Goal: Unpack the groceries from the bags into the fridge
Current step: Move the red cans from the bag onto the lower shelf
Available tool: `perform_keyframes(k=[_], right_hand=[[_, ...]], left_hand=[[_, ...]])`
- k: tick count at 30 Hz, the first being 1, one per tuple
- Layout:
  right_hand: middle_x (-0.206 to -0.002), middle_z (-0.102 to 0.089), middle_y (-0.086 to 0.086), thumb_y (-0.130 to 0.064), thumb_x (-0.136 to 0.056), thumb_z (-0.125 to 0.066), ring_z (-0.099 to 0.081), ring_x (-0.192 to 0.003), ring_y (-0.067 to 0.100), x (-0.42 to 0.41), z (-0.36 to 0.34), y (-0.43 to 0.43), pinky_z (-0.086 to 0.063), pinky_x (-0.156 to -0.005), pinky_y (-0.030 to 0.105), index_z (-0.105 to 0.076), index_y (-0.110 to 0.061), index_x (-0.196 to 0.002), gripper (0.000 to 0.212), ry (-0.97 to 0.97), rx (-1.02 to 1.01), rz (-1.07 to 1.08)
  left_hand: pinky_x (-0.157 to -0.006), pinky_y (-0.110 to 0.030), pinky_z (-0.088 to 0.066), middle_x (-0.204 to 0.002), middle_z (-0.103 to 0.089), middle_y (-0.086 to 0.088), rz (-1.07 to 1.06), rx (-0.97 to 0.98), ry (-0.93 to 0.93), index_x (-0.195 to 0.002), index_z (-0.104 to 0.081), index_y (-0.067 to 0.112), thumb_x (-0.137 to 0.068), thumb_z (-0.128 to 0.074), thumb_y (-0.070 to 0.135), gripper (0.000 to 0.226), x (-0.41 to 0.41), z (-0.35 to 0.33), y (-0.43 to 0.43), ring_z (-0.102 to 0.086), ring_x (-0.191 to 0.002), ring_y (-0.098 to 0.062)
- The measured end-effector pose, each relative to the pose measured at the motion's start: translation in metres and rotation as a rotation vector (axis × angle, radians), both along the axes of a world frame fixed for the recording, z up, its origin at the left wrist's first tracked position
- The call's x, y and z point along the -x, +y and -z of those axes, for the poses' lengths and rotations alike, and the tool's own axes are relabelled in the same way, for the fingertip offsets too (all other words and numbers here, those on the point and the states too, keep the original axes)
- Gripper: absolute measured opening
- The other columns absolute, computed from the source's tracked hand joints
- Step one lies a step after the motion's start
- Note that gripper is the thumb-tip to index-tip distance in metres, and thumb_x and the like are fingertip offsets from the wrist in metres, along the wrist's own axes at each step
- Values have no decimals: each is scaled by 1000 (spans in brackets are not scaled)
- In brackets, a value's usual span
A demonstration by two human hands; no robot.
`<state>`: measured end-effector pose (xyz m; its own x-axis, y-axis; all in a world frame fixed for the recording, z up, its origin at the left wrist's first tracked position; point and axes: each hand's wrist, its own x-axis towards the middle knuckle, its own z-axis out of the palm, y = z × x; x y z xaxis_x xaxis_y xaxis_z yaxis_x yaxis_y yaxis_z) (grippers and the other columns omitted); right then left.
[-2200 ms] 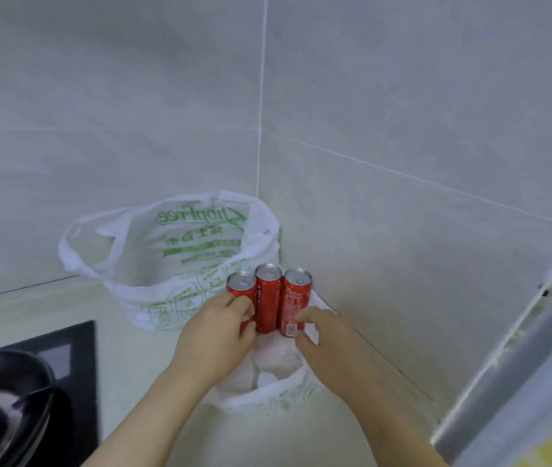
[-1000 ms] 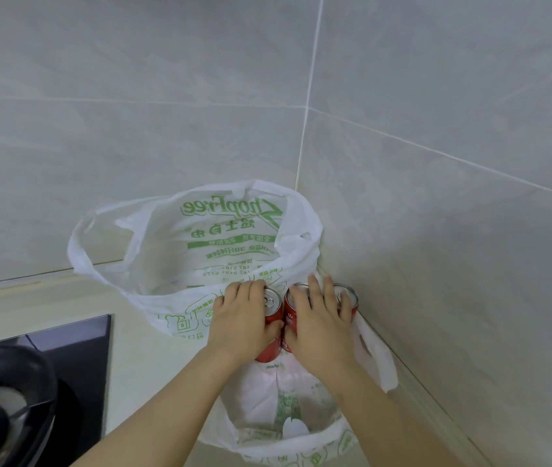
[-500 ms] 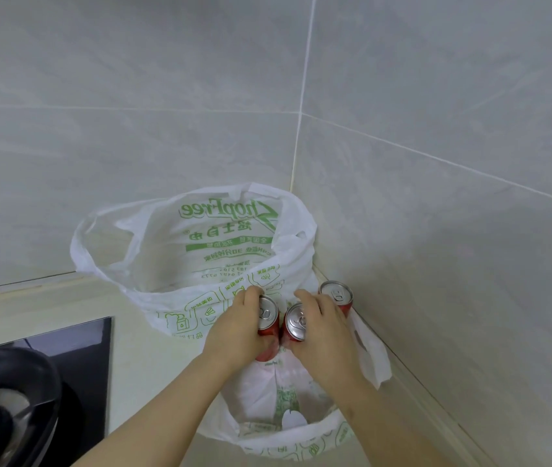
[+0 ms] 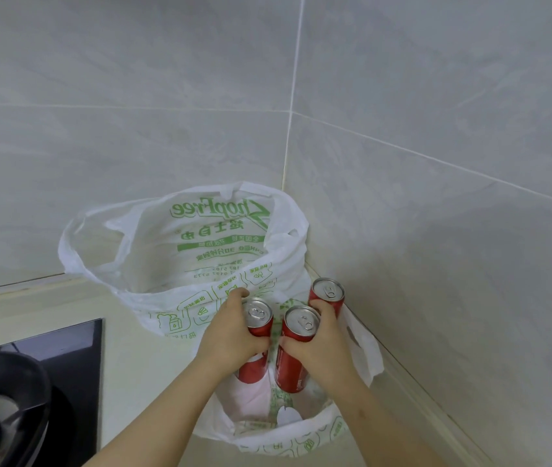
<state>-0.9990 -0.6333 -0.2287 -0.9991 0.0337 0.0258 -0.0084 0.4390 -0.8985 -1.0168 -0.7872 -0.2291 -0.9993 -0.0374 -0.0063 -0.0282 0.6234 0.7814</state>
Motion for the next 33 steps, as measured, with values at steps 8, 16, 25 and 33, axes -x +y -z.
perform_keyframes(k=[8, 16, 25, 33], right_hand=[[-100, -67, -8, -12, -51, -80, -64, -97, 8, 2, 30, 1, -50, -87, 28, -51, -28, -115, 72, -179, 176, -8], [-101, -66, -8, -2, -58, -76, -62, -98, 9, -1, 37, 0, -48, -86, 26, -49, -28, -117, 69, -228, 170, 42], [-86, -60, -16, -4, -63, -78, -56, -78, -4, -15, 26, -2, -41, -65, 13, -46, -26, -106, 58, -159, 140, 101], [-84, -66, -8, -8, -59, -81, -62, -77, 1, -29, -25, -14, -49, -73, 18, -53, -24, -99, 51, -1, 197, -7]], left_hand=[[-87, -31, -46, -98, -58, 13, -89, -282, -72, -111, -40, 36, -42, -72, 28, 76, -9, 20, 0, -57, -97, -16], [-85, -34, -49, -100, -65, -1, -143, -230, -142, -109, -54, 14, -38, -71, 29, 75, -8, 30, -1, -60, -98, -21], [-77, -29, -45, -99, -65, 0, -216, -199, -70, -111, -54, 16, -55, -82, 13, 62, -18, 24, 1, -61, -96, -21], [-74, -28, -45, -87, -61, 11, -321, -173, 87, -106, -46, 21, -56, -83, 22, 62, -62, -26, -16, -60, -86, -17]])
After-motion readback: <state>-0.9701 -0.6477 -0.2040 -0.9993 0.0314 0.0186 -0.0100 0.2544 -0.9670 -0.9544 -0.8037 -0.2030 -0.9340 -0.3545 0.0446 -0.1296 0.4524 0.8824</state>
